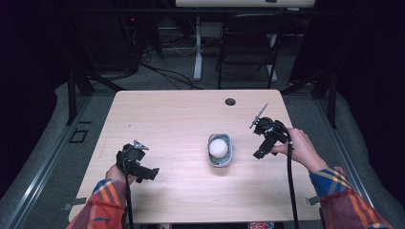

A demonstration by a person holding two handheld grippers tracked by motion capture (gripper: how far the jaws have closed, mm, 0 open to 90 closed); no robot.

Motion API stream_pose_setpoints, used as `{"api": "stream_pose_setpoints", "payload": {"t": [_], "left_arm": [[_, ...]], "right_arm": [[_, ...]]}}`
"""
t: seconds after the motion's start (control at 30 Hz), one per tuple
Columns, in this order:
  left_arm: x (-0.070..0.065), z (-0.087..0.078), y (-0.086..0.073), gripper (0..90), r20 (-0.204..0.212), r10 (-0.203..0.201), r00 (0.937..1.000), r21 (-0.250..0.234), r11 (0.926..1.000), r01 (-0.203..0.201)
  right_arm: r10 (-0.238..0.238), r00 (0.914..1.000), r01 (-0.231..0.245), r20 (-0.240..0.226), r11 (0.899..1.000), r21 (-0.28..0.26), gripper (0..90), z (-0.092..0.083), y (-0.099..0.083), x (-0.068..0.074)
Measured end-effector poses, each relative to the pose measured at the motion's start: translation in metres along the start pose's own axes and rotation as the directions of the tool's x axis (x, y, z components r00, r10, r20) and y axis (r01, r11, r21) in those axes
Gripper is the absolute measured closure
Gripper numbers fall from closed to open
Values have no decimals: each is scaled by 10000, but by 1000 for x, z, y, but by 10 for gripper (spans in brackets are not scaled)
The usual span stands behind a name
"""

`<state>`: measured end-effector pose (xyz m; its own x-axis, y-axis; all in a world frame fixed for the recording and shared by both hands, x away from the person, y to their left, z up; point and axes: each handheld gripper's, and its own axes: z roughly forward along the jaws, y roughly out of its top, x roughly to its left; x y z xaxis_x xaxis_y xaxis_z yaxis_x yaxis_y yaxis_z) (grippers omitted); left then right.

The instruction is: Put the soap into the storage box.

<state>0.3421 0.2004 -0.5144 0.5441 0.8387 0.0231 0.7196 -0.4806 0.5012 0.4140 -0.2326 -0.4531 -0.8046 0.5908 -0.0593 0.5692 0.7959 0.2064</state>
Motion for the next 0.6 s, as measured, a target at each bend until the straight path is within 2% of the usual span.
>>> {"api": "stream_pose_setpoints", "payload": {"t": [0.03,0.07,0.13,0.23,0.27,0.53,0.6], "left_arm": [[0,0,0,1,0,0,10000,0,10000,0],[0,0,0,1,0,3,10000,28,10000,-3],[0,0,0,1,-2,2,10000,16,10000,-2],[0,0,0,1,-5,-12,10000,10,10000,12],[0,0,0,1,-5,5,10000,17,10000,-5],[0,0,0,2,-71,-2,10000,9,10000,2],[0,0,0,2,-65,3,10000,-5,10000,-3]], "right_arm": [[0,10000,0,0,10000,0,6,0,0,0],[64,9999,-65,103,9999,93,8,0,-7,-2],[251,9997,-251,13,9997,-46,10,2,-12,-1],[330,9995,-330,23,9994,81,10,1,-22,-4],[563,9984,-563,-11,9984,-19,4,3,-29,-4],[683,9977,-684,54,9969,381,7,10,-50,-3],[715,9974,-717,52,9968,347,7,12,-52,-3]]}}
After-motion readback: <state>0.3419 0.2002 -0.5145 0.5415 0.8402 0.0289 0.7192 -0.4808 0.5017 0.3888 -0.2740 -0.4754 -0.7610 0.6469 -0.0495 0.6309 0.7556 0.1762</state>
